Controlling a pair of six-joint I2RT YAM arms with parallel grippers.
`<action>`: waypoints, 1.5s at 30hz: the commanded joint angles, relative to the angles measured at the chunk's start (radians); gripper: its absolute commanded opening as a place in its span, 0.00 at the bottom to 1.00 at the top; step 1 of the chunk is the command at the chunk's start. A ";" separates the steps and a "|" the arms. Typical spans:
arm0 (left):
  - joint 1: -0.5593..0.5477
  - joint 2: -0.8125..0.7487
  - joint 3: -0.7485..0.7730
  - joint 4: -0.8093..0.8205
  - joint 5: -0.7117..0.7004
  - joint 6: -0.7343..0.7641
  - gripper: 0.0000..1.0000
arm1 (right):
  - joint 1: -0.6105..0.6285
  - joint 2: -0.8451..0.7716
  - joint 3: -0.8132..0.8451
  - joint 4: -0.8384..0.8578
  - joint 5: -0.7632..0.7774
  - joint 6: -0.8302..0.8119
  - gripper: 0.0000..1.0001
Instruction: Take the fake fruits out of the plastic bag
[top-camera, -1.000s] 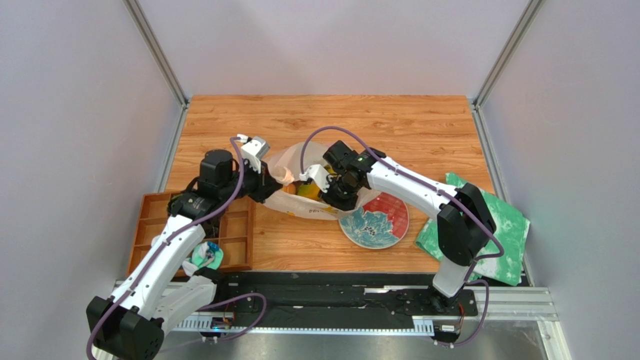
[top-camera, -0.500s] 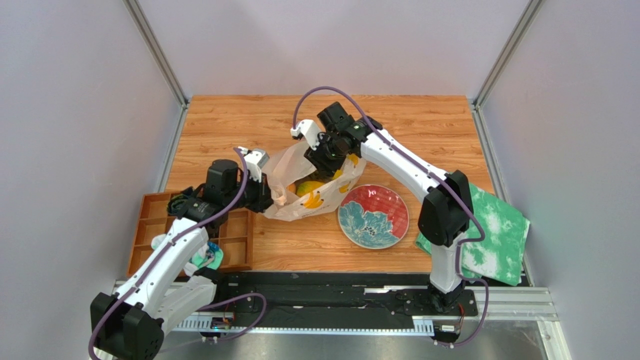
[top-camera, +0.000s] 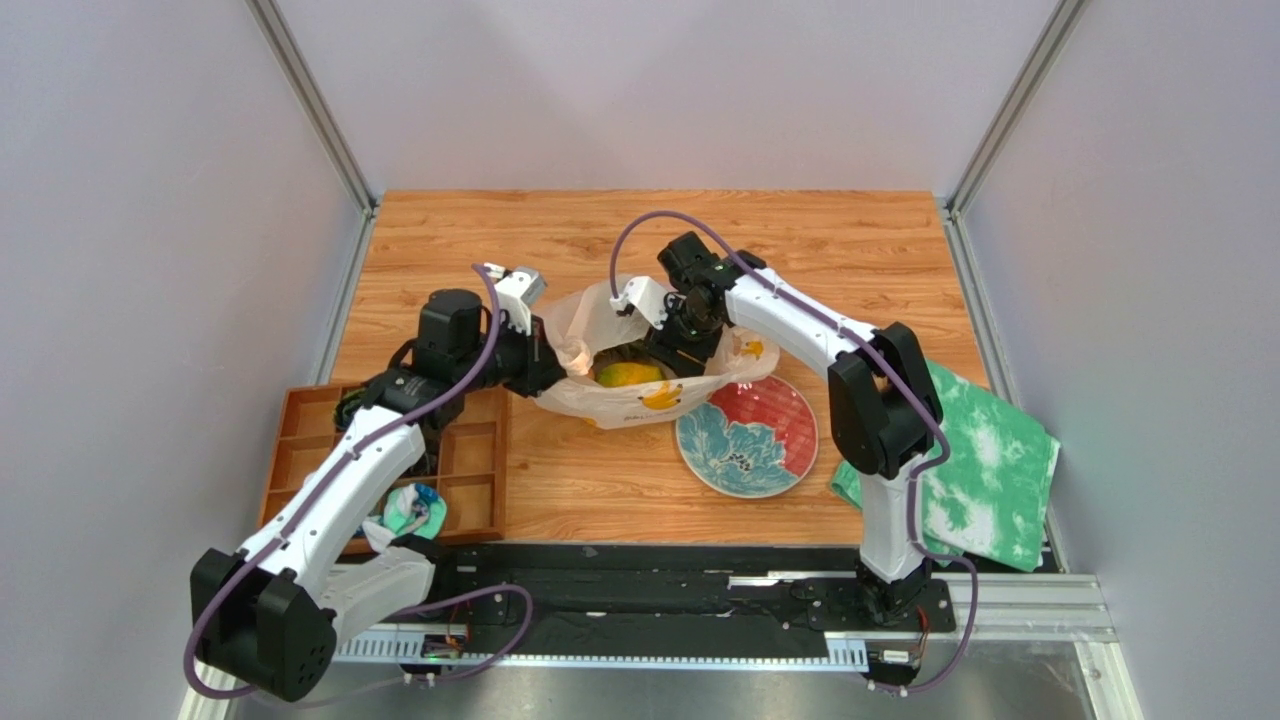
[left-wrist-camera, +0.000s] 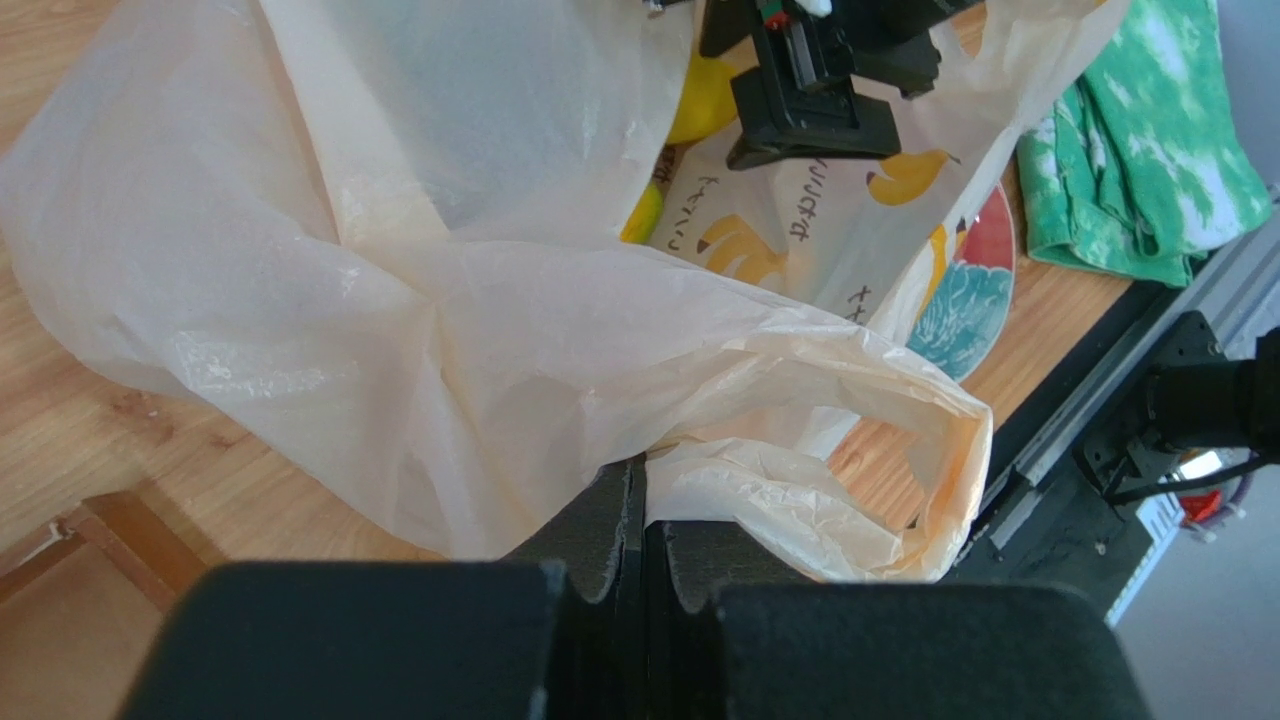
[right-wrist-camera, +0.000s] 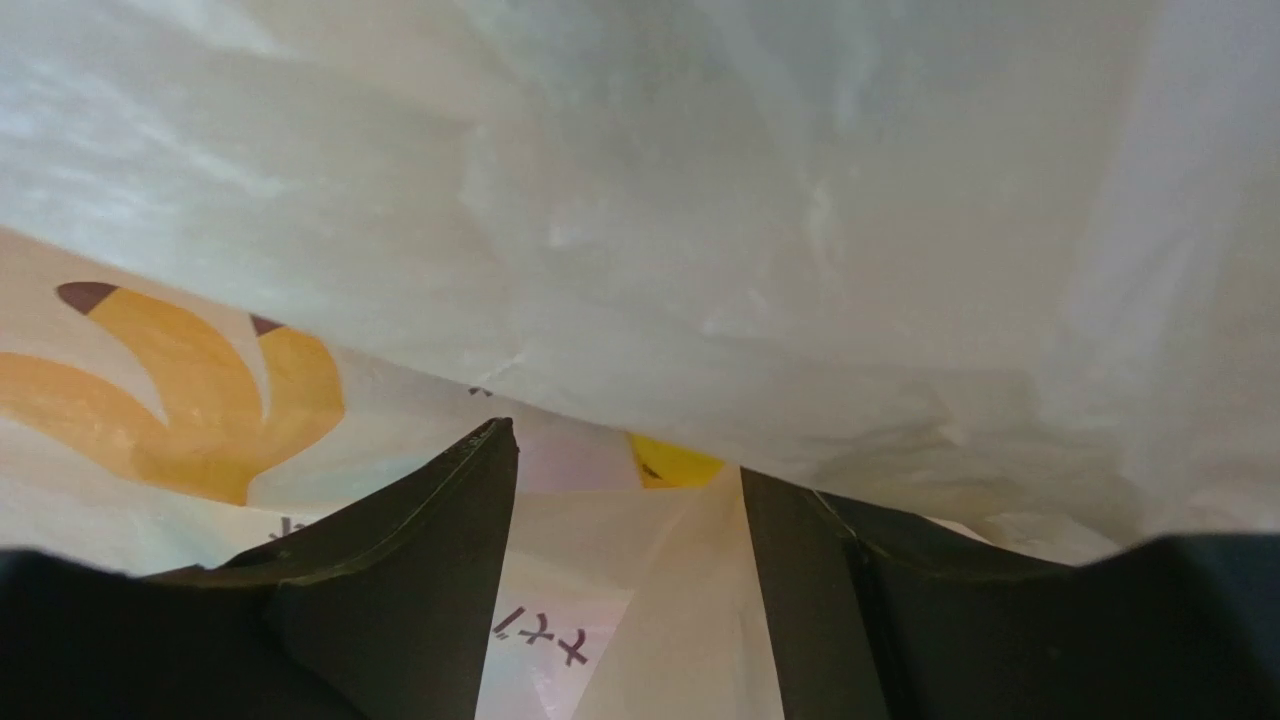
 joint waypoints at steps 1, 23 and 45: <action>0.003 0.022 0.048 0.028 0.064 -0.002 0.02 | -0.010 -0.009 0.036 0.096 0.025 -0.057 0.63; -0.038 0.169 0.172 -0.087 0.119 0.110 0.01 | -0.119 0.251 0.362 -0.089 -0.351 -0.420 0.69; -0.040 0.128 0.164 -0.042 0.145 0.156 0.01 | -0.130 0.031 0.147 0.061 -0.311 -0.276 0.14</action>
